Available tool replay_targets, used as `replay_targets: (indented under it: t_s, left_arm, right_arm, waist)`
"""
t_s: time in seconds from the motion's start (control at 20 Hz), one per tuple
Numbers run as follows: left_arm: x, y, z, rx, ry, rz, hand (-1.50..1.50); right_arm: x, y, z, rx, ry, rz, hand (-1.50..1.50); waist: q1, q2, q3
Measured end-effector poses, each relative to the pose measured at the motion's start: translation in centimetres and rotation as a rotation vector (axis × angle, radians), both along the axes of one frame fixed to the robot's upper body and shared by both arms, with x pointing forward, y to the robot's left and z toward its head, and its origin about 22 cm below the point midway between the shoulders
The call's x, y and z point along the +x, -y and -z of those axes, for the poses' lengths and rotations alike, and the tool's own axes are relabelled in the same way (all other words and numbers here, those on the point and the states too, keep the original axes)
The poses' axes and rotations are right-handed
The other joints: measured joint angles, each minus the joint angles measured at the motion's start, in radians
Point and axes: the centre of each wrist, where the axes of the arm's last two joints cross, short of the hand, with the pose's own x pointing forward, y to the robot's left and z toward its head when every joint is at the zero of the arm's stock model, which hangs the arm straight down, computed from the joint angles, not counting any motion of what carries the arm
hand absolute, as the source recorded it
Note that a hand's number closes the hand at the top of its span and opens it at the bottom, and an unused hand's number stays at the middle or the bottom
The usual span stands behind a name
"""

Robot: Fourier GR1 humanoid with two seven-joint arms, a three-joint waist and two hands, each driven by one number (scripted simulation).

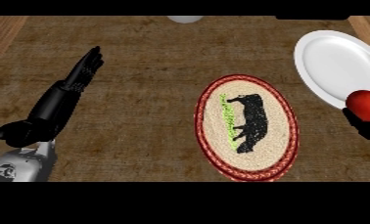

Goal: Pick the tomato from the placemat and place it in the plate

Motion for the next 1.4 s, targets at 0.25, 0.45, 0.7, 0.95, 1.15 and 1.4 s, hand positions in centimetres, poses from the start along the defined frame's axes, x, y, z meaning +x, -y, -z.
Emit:
replay_targets:
  t_s: [0.25, 0.45, 0.7, 0.95, 1.15, 1.4]
  left_arm:
    - [0.4, 0.3, -0.1, -0.004, -0.001, 0.014, 0.0]
    - [0.7, 0.6, 0.3, -0.001, 0.005, 0.026, 0.0]
    - [0.7, 0.8, 0.1, -0.001, 0.007, 0.034, 0.0]
    - [0.6, 0.6, -0.3, -0.001, 0.011, 0.029, 0.0]
    - [1.0, 1.1, -0.5, -0.006, 0.014, 0.028, 0.0]
    - [0.5, 1.0, -0.1, -0.006, 0.007, 0.02, 0.0]
  right_arm:
    - [3.5, 2.8, 2.1, -0.035, 0.0, 0.047, 1.5]
    - [5.8, 4.6, 3.4, -0.036, -0.096, 0.097, 1.5]
    - [8.3, 6.4, 5.1, -0.024, -0.232, 0.172, -1.5]
    - [9.7, 7.0, 7.8, -0.001, -0.237, 0.145, -1.5]
    - [10.5, 7.7, 7.7, 0.062, -0.184, 0.088, -1.5]
    - [10.7, 8.5, 7.3, 0.17, -0.112, -0.017, -1.5]
  waist:
    - [0.009, 0.002, 0.0]
    - [0.02, 0.006, 0.0]
    - [0.032, 0.009, 0.001]
    - [0.028, 0.008, 0.002]
    - [0.025, 0.01, 0.002]
    - [0.015, 0.006, 0.002]
